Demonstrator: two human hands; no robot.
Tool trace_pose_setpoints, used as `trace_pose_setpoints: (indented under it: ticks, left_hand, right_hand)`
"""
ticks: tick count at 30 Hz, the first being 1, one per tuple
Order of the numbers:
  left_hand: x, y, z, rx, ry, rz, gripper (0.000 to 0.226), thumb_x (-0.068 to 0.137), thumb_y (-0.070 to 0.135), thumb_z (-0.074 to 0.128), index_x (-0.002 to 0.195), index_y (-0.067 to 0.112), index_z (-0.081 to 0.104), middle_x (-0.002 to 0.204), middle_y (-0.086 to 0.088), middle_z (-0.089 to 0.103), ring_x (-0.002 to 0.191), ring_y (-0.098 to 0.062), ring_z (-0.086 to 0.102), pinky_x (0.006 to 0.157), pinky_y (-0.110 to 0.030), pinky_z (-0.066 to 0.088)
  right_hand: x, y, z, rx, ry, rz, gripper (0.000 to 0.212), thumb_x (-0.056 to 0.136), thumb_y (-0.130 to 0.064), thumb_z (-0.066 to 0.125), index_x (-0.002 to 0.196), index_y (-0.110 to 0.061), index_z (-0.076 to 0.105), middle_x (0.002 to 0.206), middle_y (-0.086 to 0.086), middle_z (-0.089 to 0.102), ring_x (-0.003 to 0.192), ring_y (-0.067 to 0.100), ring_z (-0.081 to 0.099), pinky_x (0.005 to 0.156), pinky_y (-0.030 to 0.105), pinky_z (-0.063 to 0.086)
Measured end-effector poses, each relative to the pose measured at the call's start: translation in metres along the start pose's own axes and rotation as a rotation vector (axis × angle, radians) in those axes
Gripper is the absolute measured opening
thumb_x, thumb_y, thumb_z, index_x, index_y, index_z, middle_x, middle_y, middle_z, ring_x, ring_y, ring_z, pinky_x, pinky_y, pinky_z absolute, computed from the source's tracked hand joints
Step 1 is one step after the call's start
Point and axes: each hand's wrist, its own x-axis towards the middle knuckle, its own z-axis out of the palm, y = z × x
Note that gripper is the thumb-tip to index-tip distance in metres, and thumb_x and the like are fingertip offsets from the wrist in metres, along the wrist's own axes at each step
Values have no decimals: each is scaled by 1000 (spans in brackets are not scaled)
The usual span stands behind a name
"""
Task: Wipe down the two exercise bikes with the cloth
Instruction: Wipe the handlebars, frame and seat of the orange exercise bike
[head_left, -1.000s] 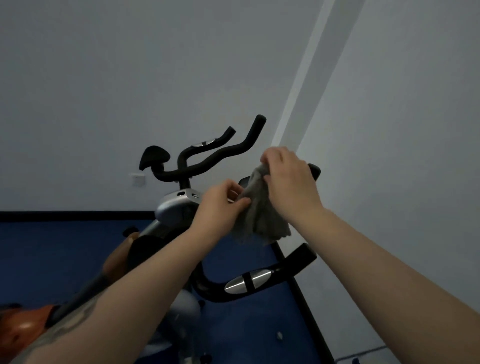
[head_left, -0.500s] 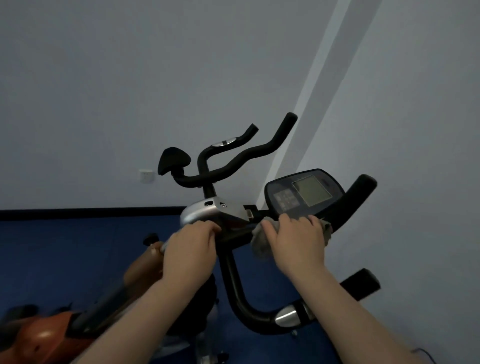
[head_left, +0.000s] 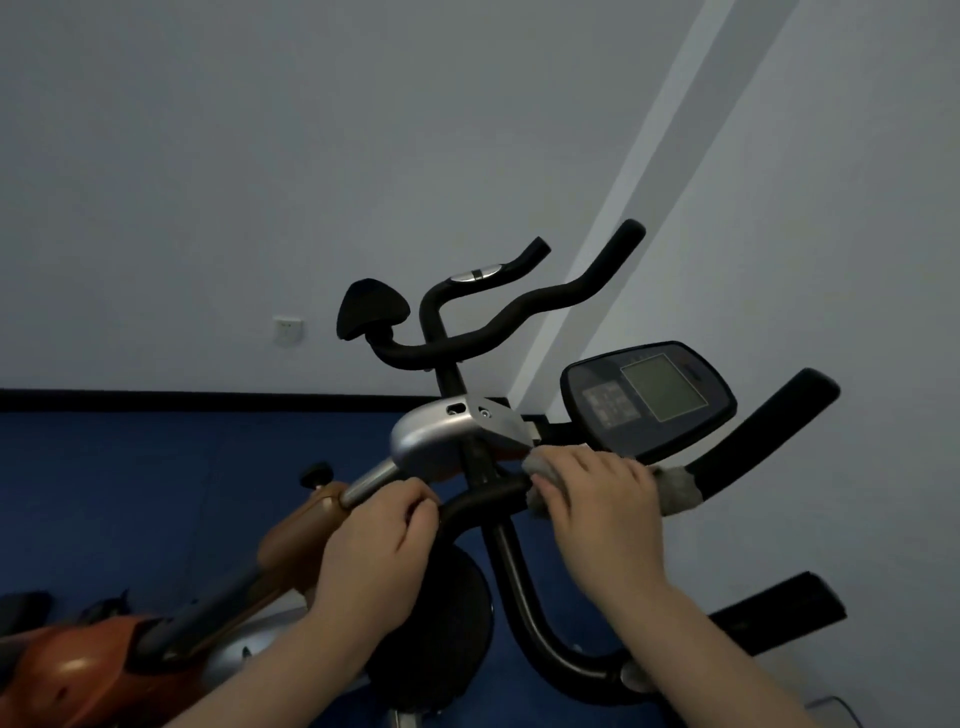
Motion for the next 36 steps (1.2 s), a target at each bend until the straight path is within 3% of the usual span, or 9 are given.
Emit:
trace_pose_setpoints:
  ticks: [4,7,13,18,24,28,31,34,36]
  left_hand:
    - [1,-4,-1,-14,-12,42,22,95,31,43,79,34,58,73,12,61,73,-1,59,55,-24,41]
    - [1,-4,0,-32,5,61,24,96,31,42,79,33,58,74,10,61,75,-2,57,59,-29,44]
    - [-2,-8,1,-182,53,21,33,88,36,35,79,34,66,76,17,65,79,-1,60,68,-32,47]
    - [-3,-11,4,-219,78,-27,35,86,34,35,78,36,69,78,22,66,78,-1,60,64,-28,44]
    - [-4,-15,6,-352,76,-65,38,84,32,35,78,34,73,82,22,70,84,2,62,69,-23,41]
    - [-7,-15,6,-336,83,-147,39,83,35,34,74,35,72,80,21,69,83,5,59,68,-26,42]
    - [-10,-18,7,-165,68,-135,37,93,33,34,76,38,66,76,16,68,78,3,58,66,-25,44]
    - [-18,-19,8,-183,91,-219,55,94,55,21,76,36,69,69,12,69,71,3,61,66,-31,47]
    - [-22,-19,9,-204,108,-261,62,99,57,18,77,34,71,70,9,70,71,0,63,75,-38,52]
  right_hand:
    - [16,38,-25,28,-268,-142,33,98,-39,50,129,-46,54,119,-24,62,108,3,58,97,30,36]
    - [15,26,-21,68,-179,-57,26,96,-40,51,121,-45,59,105,-20,66,95,8,63,86,33,43]
    - [17,5,-11,71,-195,-327,35,93,-19,60,125,-33,64,129,-15,63,118,9,59,95,37,45]
    - [20,22,-16,167,-159,-120,30,94,-30,59,123,-39,64,118,-15,67,106,13,63,88,35,50]
    - [20,1,-4,165,-280,-482,40,93,-20,61,133,-29,59,139,-10,56,130,8,49,109,30,37]
    - [29,1,-8,245,-287,-309,39,96,-27,56,135,-32,55,130,-7,63,119,12,57,96,28,45]
    - [18,-30,6,269,-307,-431,34,93,-22,62,127,-20,64,128,0,65,119,16,59,99,29,45]
    - [36,-19,0,256,-416,-483,36,96,-29,57,132,-30,57,128,-5,64,116,13,58,95,23,42]
    - [47,-16,-3,250,-416,-442,29,96,-37,51,125,-35,55,115,-7,66,106,15,60,88,33,47]
